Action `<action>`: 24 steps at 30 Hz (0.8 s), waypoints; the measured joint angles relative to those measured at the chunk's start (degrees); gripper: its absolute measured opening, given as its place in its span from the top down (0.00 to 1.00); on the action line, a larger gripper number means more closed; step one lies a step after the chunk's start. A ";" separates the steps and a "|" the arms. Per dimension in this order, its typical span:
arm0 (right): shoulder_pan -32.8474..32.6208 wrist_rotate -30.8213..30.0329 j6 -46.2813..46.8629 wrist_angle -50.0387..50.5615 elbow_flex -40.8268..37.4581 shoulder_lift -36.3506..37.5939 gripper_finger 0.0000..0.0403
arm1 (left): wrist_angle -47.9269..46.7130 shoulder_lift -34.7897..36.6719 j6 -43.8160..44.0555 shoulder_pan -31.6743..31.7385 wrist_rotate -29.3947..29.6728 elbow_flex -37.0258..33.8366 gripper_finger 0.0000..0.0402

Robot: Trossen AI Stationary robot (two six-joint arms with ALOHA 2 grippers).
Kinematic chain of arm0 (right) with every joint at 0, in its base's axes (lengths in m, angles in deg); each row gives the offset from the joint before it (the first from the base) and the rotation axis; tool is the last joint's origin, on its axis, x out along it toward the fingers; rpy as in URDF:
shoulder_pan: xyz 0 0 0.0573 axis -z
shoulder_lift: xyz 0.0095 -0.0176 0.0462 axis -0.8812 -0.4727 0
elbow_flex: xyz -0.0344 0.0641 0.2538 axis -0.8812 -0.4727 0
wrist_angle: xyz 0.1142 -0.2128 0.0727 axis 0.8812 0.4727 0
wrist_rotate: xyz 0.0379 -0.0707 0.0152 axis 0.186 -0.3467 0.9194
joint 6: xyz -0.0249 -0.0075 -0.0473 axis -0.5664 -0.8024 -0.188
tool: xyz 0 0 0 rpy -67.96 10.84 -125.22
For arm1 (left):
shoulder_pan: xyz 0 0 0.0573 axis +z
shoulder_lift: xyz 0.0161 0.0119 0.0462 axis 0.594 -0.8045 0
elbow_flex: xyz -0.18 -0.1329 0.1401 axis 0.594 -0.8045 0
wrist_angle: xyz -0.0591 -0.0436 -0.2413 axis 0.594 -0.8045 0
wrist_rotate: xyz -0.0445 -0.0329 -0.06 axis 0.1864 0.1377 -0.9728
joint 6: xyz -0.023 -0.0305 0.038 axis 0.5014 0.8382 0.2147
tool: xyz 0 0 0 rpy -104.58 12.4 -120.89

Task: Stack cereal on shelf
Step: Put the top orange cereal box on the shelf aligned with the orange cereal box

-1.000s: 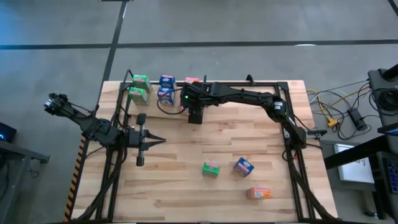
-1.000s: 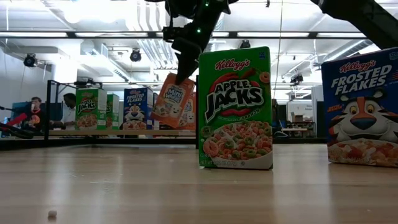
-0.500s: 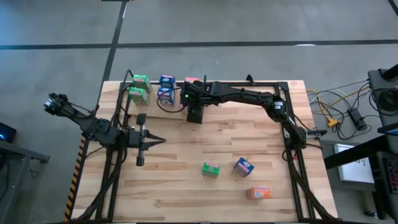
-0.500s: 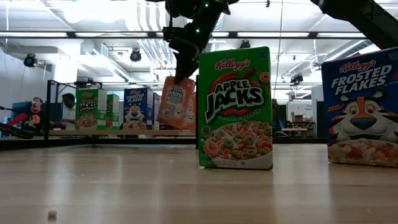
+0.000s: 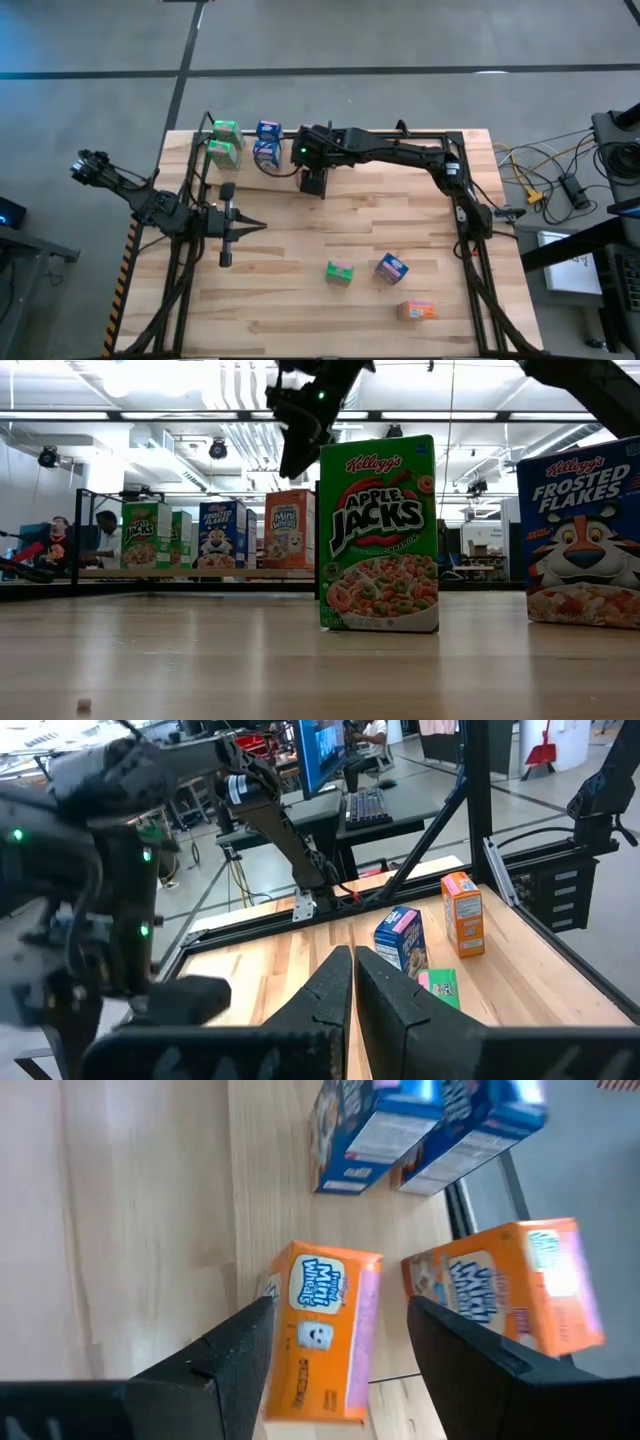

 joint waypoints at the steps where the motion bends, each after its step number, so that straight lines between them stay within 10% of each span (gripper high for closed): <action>1: 0.00 0.02 0.02 0.12 0.00 0.65 0.45 | 0.00 0.00 0.00 0.02 0.00 0.00 1.00; 14: -5.49 0.66 0.92 1.65 -2.50 12.45 0.49 | 0.45 -2.12 0.00 0.02 -0.02 -0.04 1.00; 24: -12.92 0.67 -0.63 -17.49 -31.99 27.53 0.55 | 1.05 -2.56 2.38 0.02 -0.02 -0.04 1.00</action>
